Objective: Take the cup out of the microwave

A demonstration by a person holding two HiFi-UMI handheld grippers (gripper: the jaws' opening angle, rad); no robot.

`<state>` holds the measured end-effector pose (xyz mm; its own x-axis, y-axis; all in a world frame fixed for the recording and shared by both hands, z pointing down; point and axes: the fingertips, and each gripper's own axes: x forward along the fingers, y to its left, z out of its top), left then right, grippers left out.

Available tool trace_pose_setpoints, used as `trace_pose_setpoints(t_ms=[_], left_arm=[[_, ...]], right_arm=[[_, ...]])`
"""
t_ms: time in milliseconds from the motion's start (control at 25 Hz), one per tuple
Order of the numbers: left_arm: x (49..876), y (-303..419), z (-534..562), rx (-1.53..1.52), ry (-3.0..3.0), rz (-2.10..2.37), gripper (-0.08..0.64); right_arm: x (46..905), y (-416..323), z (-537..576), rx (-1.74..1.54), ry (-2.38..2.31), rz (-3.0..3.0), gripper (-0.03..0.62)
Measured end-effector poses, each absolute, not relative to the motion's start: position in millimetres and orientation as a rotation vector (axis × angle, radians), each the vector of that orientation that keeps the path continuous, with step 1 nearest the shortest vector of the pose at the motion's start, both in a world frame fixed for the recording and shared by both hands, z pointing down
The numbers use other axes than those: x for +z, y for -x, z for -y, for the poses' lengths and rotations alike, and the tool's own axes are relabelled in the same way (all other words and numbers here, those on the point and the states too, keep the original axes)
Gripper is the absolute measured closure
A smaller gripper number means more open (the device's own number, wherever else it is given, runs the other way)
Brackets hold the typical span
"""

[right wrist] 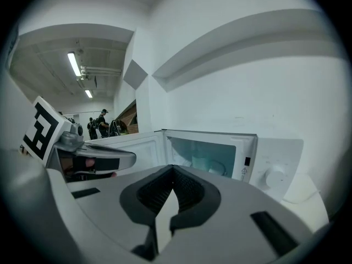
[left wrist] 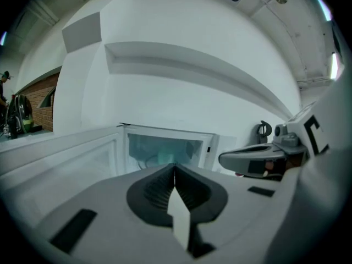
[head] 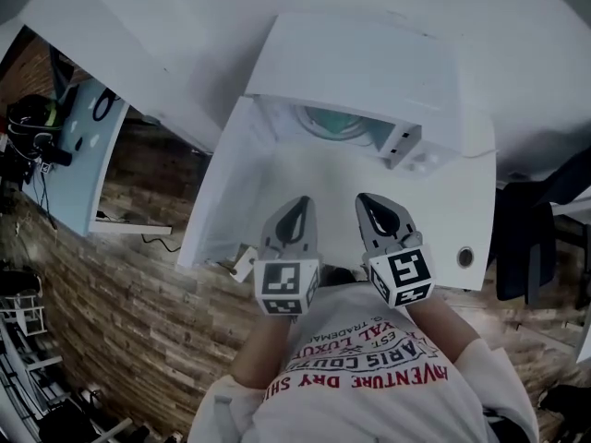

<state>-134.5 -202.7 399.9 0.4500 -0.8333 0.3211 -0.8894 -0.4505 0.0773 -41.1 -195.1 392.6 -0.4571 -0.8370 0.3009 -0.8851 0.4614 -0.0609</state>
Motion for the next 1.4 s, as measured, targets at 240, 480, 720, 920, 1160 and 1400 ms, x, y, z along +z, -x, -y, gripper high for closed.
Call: trace_pose_setpoints(t_ms=[240, 480, 720, 920, 1160, 1400], left_arm=[[418, 118, 234, 0.404, -2.47, 1.46, 0.552], [435, 105, 264, 0.41, -2.502, 1.391, 0.552], [457, 94, 299, 0.462, -2.526, 1.302, 0.552], [463, 89, 327, 0.378, -2.541, 1.286, 0.551], [479, 83, 357, 0.326, -2.565, 1.25, 0.401], [496, 71, 382, 0.31, -2.582, 1.184, 0.202]], right_arm=[[405, 20, 229, 0.326, -1.532, 2.468, 0.588], [416, 13, 252, 0.36, -1.585, 2.432, 0.588], [432, 5, 274, 0.411, -1.663, 2.358, 0.588], [443, 3, 286, 0.471, -1.692, 2.312, 0.588], [457, 5, 299, 0.494, -1.712, 2.284, 0.588], [468, 6, 306, 0.506, -1.712, 2.259, 0.588]])
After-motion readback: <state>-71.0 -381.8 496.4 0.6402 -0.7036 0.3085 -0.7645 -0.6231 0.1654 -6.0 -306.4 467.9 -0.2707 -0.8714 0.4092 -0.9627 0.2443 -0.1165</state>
